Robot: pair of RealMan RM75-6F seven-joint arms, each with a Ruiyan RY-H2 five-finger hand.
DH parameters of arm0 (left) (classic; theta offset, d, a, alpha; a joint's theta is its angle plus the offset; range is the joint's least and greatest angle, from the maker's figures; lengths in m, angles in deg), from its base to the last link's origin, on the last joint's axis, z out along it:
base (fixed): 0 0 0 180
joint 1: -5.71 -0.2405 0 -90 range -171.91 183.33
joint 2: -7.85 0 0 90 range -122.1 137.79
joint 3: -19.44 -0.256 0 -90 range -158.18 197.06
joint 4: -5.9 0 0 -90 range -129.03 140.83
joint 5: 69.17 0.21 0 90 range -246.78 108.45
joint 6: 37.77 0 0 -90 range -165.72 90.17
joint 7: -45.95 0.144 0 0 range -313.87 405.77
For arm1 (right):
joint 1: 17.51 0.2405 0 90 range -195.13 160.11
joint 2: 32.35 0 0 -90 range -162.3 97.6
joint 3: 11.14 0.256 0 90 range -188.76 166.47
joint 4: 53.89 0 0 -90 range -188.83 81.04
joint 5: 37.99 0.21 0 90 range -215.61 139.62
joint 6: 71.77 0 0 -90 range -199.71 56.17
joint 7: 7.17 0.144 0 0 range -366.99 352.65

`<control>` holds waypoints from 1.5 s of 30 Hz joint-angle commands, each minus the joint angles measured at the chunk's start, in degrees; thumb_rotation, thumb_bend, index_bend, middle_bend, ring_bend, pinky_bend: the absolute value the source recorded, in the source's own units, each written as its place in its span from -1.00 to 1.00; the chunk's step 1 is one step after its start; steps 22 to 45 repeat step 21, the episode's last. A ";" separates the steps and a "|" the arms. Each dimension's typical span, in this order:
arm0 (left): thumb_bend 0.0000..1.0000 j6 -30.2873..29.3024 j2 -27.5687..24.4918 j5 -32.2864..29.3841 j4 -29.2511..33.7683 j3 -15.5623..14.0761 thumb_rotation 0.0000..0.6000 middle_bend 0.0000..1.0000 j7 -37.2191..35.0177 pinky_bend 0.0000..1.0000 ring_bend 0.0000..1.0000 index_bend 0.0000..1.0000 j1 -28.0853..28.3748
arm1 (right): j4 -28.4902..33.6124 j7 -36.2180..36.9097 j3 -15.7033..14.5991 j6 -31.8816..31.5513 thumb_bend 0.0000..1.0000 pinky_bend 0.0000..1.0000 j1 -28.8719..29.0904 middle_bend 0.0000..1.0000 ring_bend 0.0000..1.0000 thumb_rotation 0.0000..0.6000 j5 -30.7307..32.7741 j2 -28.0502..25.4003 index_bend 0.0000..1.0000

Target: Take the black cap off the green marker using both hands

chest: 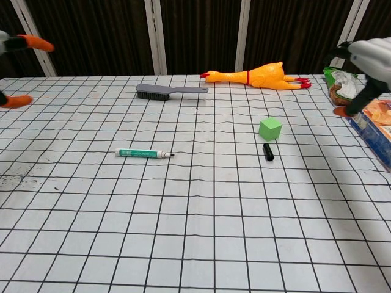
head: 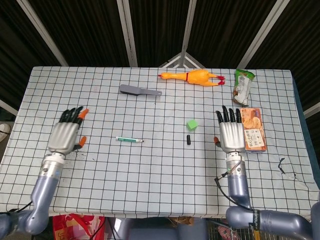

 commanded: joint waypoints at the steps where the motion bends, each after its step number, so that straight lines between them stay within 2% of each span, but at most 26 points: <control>1: 0.02 -3.63 -7.43 6.40 2.40 -4.84 1.00 -0.98 -9.10 -1.00 -1.00 -0.82 -7.31 | -0.71 5.55 -4.30 -0.22 -0.47 -0.92 -4.61 -0.84 -0.84 1.00 -5.08 -3.69 -0.66; 5: 0.02 -4.85 -10.83 10.97 -1.15 -8.19 1.00 -0.98 -17.82 -1.00 -1.00 -0.82 -12.63 | -1.15 10.69 -6.99 -1.09 -0.47 -0.93 -9.01 -0.85 -0.90 1.00 -7.86 -7.28 -0.71; 9: 0.02 -5.90 -11.90 15.08 -5.53 -10.28 1.00 -0.98 -24.57 -1.00 -1.00 -0.82 -16.41 | -0.55 15.57 -8.33 -1.61 -0.47 -0.97 -12.63 -0.86 -0.93 1.00 -9.86 -11.44 -0.74; 13: 0.02 -7.11 -12.35 18.51 -9.11 -11.68 1.00 -0.99 -29.23 -1.00 -1.00 -0.82 -19.48 | -1.04 19.95 -9.37 -2.69 -0.47 -0.97 -16.04 -0.86 -0.95 1.00 -12.44 -14.80 -0.74; 18: 0.02 -9.47 -13.50 21.59 -10.71 -12.21 1.00 -0.99 -32.82 -1.00 -1.00 -0.82 -22.41 | -1.62 24.71 -10.73 -3.11 -0.47 -0.97 -19.27 -0.86 -0.95 1.00 -16.02 -17.79 -0.74; 21: 0.02 -10.38 -14.25 23.37 -10.47 -12.33 1.00 -0.99 -33.15 -1.00 -1.00 -0.81 -23.37 | -1.14 26.61 -11.19 -2.81 -0.47 -0.97 -20.42 -0.86 -0.95 1.00 -17.89 -19.00 -0.74; 45: 0.02 -10.38 -14.25 23.37 -10.47 -12.33 1.00 -0.99 -33.15 -1.00 -1.00 -0.81 -23.37 | -1.14 26.61 -11.19 -2.81 -0.47 -0.97 -20.42 -0.86 -0.95 1.00 -17.89 -19.00 -0.74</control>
